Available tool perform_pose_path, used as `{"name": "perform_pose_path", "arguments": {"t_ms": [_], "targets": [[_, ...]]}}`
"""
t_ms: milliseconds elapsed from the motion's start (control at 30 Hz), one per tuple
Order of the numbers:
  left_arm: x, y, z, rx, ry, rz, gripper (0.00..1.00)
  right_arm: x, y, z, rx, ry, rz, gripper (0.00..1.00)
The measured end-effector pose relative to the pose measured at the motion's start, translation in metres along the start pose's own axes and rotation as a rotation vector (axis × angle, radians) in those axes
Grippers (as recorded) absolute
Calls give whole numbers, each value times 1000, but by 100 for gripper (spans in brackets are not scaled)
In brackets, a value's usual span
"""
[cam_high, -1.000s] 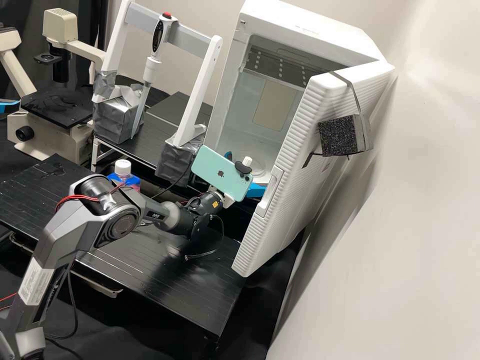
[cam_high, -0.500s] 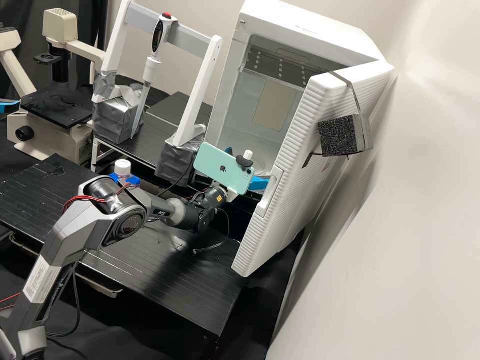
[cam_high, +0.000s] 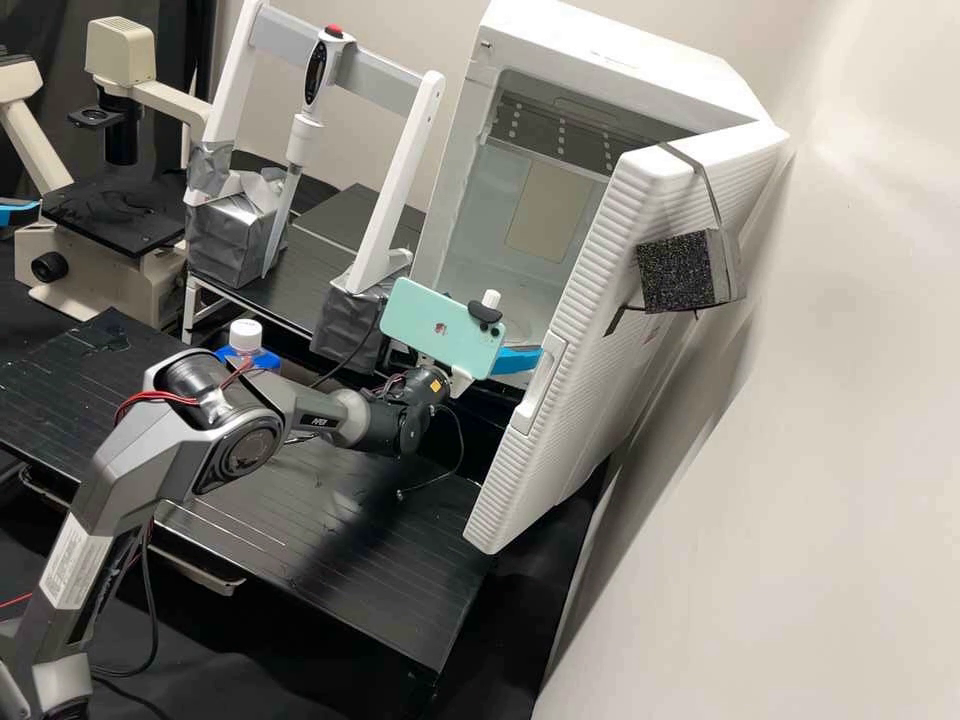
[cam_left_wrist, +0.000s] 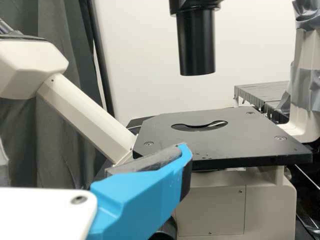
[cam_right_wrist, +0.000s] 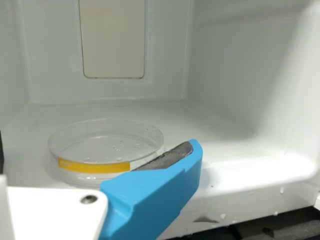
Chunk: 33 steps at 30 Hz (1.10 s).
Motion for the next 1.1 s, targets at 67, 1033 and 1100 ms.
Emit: {"name": "perform_pose_path", "arguments": {"t_ms": [67, 1033, 1100], "targets": [[0, 0, 0, 0, 0, 0, 100, 0, 2, 0, -2, -4, -5, 100], [0, 0, 0, 0, 0, 0, 100, 30, 9, 3, -28, -68, -46, 100], [0, 0, 0, 0, 0, 0, 100, 32, 9, 3, -35, -67, -50, 100]]}}
